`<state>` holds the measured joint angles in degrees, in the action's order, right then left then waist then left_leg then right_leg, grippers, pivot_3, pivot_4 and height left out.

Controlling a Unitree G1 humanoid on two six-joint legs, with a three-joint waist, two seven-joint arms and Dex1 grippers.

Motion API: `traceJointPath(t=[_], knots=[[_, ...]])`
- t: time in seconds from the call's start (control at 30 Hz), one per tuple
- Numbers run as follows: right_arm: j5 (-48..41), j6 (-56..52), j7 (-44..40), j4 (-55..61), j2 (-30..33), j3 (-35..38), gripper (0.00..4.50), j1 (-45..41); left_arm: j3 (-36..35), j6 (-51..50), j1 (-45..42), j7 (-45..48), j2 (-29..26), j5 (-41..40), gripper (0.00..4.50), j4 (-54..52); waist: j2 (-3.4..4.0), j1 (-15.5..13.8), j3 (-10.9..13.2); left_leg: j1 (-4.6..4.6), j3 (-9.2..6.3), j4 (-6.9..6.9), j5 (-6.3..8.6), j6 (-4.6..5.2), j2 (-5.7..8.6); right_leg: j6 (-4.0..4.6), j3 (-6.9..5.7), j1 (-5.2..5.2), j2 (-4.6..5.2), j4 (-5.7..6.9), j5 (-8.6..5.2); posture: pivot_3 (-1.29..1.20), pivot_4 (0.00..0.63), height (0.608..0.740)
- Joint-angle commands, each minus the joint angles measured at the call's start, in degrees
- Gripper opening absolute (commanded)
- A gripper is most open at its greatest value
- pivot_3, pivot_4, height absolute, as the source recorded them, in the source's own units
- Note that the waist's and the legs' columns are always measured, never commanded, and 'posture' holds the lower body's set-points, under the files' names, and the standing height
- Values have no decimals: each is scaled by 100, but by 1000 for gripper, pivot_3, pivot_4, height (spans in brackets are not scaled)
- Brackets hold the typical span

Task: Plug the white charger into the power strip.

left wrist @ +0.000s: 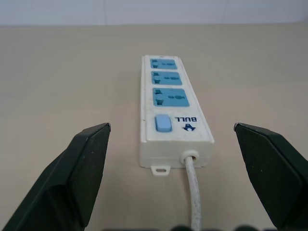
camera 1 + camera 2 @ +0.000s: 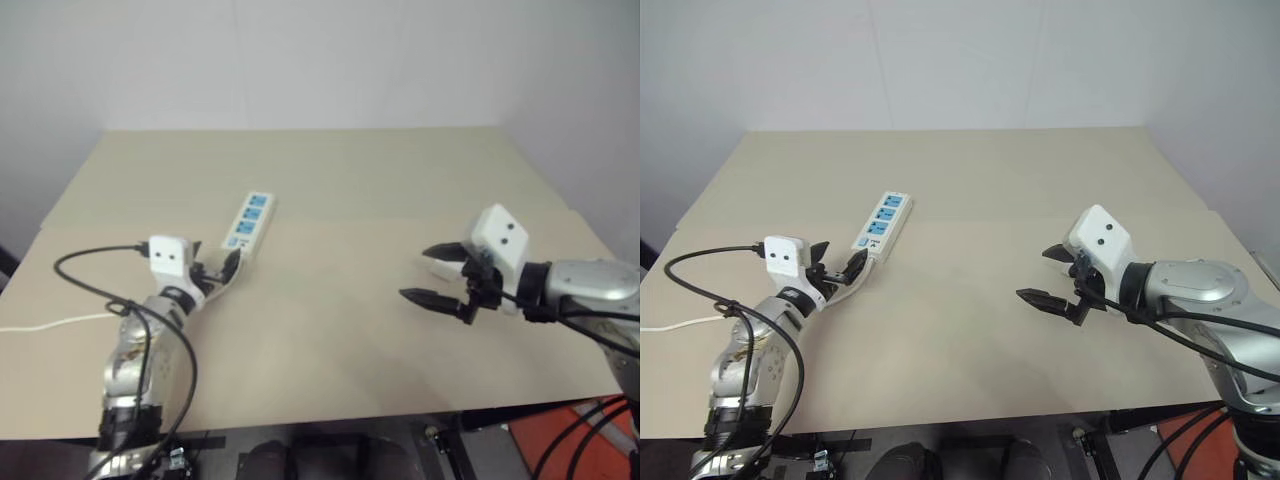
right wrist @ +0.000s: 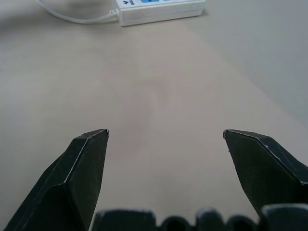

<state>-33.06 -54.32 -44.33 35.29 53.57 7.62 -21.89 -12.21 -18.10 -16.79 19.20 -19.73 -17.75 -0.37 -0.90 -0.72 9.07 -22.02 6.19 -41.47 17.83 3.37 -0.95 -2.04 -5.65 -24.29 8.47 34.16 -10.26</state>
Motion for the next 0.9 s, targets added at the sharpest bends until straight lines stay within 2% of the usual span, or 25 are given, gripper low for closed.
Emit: traceJointPath(t=[0.03,0.53,0.9], knots=[[-141,-54,130,296,10,165,4500,-51,-18,447,-297,-94,59,158,4473,347,-1,0,0,-2,-1,0,0,0,0,0,-1,0,-1,-1,0,0,150,740],[-273,-104,431,416,54,386,4500,199,267,1421,-917,-45,361,563,4473,1677,-2,-2,1,-7,-3,-6,1,2,0,-1,-4,0,0,-2,2,0,150,740],[-286,-114,535,527,58,512,4500,427,274,1710,-1115,-213,602,712,4473,2147,-4,-3,2,-11,-5,-9,4,7,-2,-2,-6,-1,0,-3,3,0,150,740]])
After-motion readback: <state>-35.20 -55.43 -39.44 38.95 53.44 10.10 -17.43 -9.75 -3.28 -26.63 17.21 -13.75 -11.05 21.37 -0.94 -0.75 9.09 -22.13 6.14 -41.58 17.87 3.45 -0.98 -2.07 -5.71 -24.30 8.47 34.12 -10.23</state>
